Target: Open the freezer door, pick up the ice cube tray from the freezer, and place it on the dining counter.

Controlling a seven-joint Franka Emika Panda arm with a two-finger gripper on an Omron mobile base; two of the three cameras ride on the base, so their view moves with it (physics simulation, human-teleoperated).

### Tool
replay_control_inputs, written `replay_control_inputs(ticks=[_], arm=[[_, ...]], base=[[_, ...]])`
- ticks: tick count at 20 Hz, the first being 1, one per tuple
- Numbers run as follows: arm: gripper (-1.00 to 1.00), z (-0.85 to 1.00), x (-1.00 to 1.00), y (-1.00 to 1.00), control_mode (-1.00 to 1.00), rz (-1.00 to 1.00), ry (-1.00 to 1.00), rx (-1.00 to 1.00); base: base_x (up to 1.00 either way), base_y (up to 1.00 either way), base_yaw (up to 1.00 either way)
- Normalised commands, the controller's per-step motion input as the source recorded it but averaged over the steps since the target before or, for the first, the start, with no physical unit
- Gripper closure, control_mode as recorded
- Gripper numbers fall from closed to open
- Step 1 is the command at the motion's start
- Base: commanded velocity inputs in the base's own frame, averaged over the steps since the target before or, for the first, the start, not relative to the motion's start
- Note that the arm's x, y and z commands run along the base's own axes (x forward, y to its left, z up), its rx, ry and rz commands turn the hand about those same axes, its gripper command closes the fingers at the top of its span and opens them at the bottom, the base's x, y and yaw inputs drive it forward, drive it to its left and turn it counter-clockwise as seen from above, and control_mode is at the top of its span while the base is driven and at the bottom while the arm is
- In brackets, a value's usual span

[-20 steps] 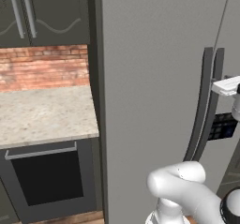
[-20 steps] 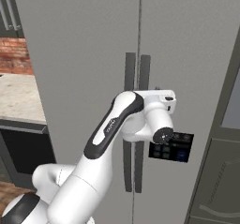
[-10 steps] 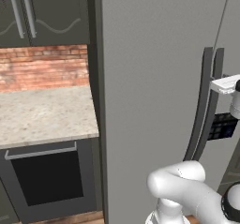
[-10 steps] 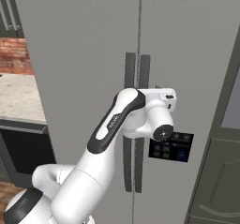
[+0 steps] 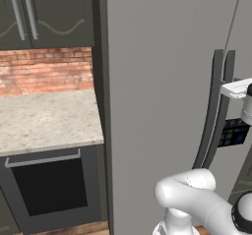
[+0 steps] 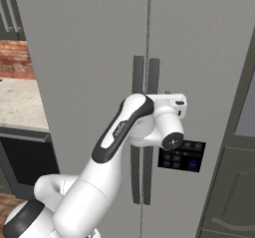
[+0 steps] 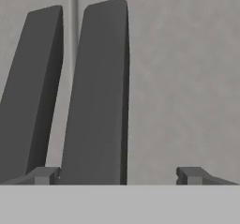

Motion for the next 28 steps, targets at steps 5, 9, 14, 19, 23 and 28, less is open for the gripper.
replay_control_inputs(ticks=[5,9,14,19,23,28], arm=[[-1.00,0.00,0.00,0.00,-1.00,0.00,0.00,0.00],[1.00,0.00,0.00,0.00,-1.00,0.00,0.00,0.00],[1.00,0.00,0.00,0.00,-1.00,0.00,0.00,0.00],[1.00,0.00,0.00,0.00,-1.00,0.00,0.00,0.00],[1.00,0.00,0.00,0.00,-1.00,0.00,0.00,0.00],[1.00,0.00,-0.01,0.00,-1.00,0.00,0.00,0.00]], base=[[0.00,0.00,0.00],[0.00,0.00,0.00],[0.00,0.00,0.00],[0.00,0.00,0.00],[0.00,0.00,0.00],[0.00,0.00,0.00]])
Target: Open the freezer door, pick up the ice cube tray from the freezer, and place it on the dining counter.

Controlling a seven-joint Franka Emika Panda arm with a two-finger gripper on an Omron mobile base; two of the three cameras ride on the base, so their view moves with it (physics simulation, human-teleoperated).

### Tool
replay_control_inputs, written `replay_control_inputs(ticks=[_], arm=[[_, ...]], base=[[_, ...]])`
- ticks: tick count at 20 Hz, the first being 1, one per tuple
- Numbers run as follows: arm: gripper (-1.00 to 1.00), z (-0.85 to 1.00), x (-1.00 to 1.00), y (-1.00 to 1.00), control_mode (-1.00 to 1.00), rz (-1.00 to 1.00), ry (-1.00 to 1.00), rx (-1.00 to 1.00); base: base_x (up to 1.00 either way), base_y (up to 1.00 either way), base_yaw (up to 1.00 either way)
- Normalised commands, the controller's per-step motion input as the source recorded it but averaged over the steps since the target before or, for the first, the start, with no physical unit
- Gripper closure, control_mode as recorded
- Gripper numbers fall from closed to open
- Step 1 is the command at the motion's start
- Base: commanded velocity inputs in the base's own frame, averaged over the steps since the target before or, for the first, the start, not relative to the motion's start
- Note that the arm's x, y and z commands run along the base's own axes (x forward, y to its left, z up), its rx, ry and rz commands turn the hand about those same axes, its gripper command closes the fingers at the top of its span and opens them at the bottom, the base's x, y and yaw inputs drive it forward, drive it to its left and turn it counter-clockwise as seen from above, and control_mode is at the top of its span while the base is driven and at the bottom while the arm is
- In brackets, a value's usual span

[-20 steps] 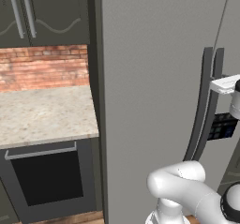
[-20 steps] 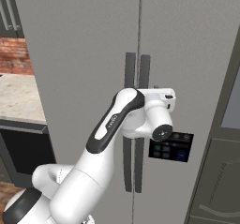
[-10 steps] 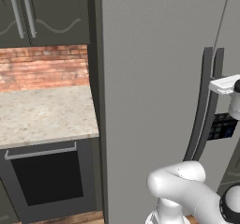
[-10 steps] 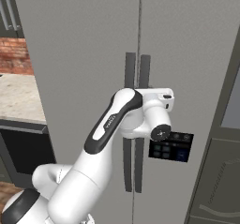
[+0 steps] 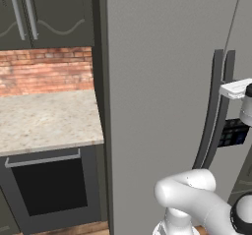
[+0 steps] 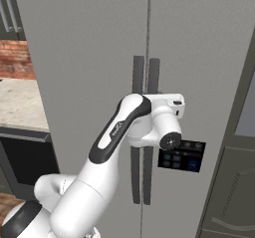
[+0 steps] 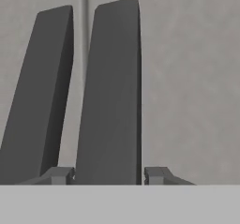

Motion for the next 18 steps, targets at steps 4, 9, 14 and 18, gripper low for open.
replay_control_inputs(ticks=[4,9,14,18], arm=[[1.00,0.00,-0.25,-0.04,-1.00,0.00,0.00,0.00],[1.00,0.00,-0.33,-0.03,-1.00,0.00,0.00,0.00],[1.00,0.00,-0.52,-0.11,-1.00,0.00,0.00,0.00],[1.00,0.00,-0.56,-0.13,-1.00,-0.01,0.00,0.00]], base=[[0.00,0.00,0.00],[0.00,0.00,0.00],[0.00,0.00,0.00],[0.00,0.00,0.00]])
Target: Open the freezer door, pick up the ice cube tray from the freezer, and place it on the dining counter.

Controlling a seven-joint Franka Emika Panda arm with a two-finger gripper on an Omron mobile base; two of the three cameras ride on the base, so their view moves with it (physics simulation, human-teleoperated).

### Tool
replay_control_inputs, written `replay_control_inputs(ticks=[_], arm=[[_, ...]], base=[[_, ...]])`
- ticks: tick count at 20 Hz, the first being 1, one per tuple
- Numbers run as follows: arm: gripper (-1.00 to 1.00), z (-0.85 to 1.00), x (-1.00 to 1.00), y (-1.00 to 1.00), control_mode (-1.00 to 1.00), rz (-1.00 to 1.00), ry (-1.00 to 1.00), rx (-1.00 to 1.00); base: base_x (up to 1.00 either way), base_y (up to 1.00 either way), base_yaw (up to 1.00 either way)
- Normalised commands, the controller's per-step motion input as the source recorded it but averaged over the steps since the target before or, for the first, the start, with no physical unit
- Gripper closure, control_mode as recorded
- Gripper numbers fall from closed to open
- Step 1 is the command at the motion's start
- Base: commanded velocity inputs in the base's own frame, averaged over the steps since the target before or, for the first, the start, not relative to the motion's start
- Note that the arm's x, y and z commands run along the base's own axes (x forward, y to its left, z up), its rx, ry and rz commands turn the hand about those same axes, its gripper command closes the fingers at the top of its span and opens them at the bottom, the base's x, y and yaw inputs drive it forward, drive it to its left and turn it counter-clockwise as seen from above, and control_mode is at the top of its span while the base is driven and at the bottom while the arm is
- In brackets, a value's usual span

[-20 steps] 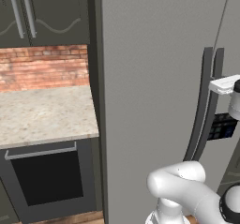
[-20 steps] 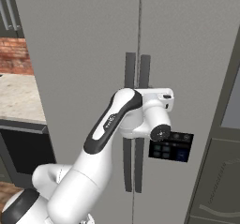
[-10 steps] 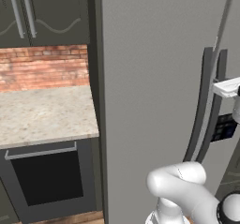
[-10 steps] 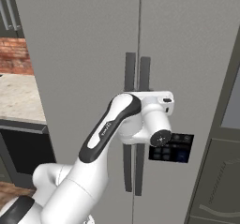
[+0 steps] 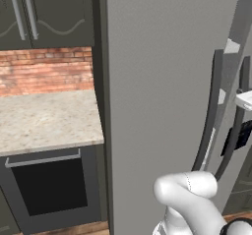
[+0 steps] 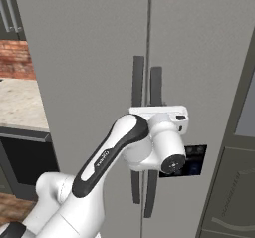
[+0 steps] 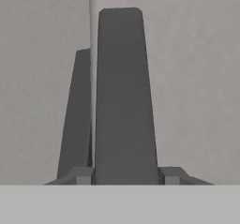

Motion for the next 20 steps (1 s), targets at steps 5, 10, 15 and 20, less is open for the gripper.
replay_control_inputs(ticks=[5,10,15,20], arm=[[1.00,0.01,-0.53,-0.04,-1.00,-0.03,0.00,0.00],[1.00,0.01,-0.52,-0.05,-1.00,-0.05,0.00,0.00],[1.00,0.00,-0.47,-0.10,-1.00,-0.02,0.00,0.00],[1.00,0.00,-0.29,-0.10,-1.00,0.00,0.00,0.00]], base=[[0.00,0.00,0.00],[0.00,0.00,0.00],[0.00,0.00,0.00],[0.00,0.00,0.00]])
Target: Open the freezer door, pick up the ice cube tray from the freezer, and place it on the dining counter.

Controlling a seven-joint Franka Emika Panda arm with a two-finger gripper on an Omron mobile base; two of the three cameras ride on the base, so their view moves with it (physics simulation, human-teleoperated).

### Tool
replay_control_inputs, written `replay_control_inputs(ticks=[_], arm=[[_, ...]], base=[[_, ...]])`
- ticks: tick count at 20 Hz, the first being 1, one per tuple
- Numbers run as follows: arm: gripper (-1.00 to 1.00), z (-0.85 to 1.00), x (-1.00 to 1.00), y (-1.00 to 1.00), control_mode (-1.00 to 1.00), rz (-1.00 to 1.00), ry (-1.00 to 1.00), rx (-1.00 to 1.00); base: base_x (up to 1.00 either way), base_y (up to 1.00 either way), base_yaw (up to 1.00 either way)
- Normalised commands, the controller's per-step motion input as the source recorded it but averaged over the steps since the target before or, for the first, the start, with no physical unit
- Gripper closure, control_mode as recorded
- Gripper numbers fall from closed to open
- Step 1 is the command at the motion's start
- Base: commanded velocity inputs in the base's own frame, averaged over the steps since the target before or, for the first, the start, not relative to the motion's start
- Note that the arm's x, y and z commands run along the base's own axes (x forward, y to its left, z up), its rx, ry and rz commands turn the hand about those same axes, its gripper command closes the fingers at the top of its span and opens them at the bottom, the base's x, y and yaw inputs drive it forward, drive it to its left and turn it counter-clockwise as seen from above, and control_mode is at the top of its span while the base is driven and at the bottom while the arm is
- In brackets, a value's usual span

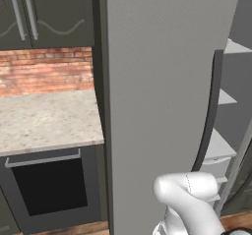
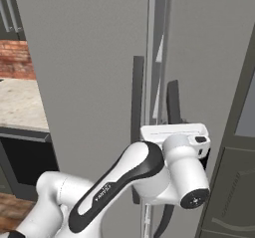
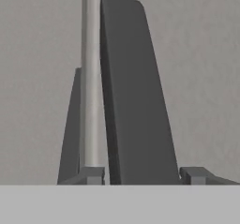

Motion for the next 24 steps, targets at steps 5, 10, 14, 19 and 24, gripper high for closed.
replay_control_inputs(ticks=[5,10,14,19,24], arm=[[1.00,0.00,-0.18,-0.15,-1.00,0.00,0.00,0.00],[1.00,0.00,-0.09,-0.22,-1.00,0.00,0.00,0.00],[1.00,0.00,-0.04,-0.29,-1.00,0.00,0.00,0.00],[1.00,0.00,-0.01,-0.36,-1.00,0.00,0.00,0.00],[1.00,0.00,-0.01,-0.28,-1.00,0.00,0.00,0.00]], base=[[0.00,0.00,0.00],[0.00,0.00,0.00],[0.00,0.00,0.00],[0.00,0.00,0.00],[0.00,0.00,0.00]])
